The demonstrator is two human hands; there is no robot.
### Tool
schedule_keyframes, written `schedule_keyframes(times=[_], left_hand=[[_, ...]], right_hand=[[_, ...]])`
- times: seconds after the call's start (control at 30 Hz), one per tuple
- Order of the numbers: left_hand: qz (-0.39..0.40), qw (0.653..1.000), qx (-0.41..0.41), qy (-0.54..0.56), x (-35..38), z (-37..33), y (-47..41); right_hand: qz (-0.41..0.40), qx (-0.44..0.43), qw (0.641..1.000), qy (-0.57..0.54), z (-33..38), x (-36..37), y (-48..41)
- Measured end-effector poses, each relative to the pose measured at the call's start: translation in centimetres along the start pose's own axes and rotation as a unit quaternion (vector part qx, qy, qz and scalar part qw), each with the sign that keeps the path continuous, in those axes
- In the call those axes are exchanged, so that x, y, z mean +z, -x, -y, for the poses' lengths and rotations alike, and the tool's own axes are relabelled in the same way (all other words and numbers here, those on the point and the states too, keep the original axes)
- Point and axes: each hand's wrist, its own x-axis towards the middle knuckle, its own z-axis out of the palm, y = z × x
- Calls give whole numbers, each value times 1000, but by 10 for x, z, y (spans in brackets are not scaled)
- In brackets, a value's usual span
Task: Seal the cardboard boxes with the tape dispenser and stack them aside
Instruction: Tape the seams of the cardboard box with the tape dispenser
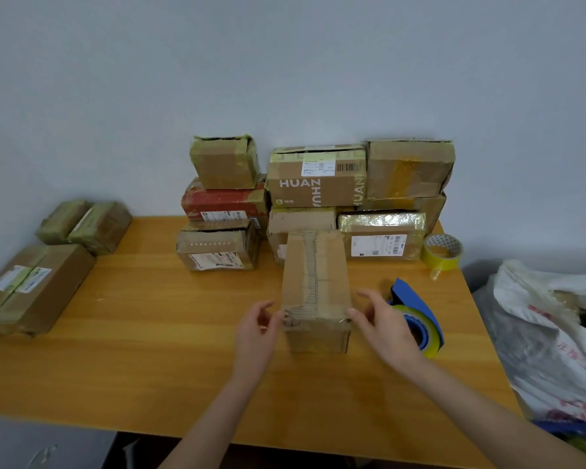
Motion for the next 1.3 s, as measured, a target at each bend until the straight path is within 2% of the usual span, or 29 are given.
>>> schedule_keyframes(times=[0.1,0.17,0.23,0.33,0.47,0.57,0.67,0.87,1.03,1.2,1.3], left_hand=[[45,997,-44,45,2,3,-6],[53,993,-65,82,4,4,-8],[51,994,-64,75,5,5,-10],[40,999,-19,-1,3,6,-11],[28,994,39,-99,6,-1,-13],[72,990,24,-121,18,-10,-18],[103,987,-3,-120,24,-10,-24],[110,985,72,-115,16,8,-24],[192,972,46,-125,9,15,-26],[170,977,34,-124,13,19,-24],[208,969,52,-118,6,22,-25]], right_hand=[[48,0,997,-55,-4,4,1],[40,1,996,-80,-5,7,3],[34,9,996,-87,-5,9,0],[37,-21,999,15,-4,9,-2],[2,-35,984,174,5,11,-7],[-2,-20,976,216,13,22,-16],[0,-23,979,201,13,29,-21],[14,-56,989,135,0,23,-24],[77,-26,996,32,-6,13,-23],[66,-59,995,46,-8,17,-23],[96,-40,994,15,-7,10,-24]])
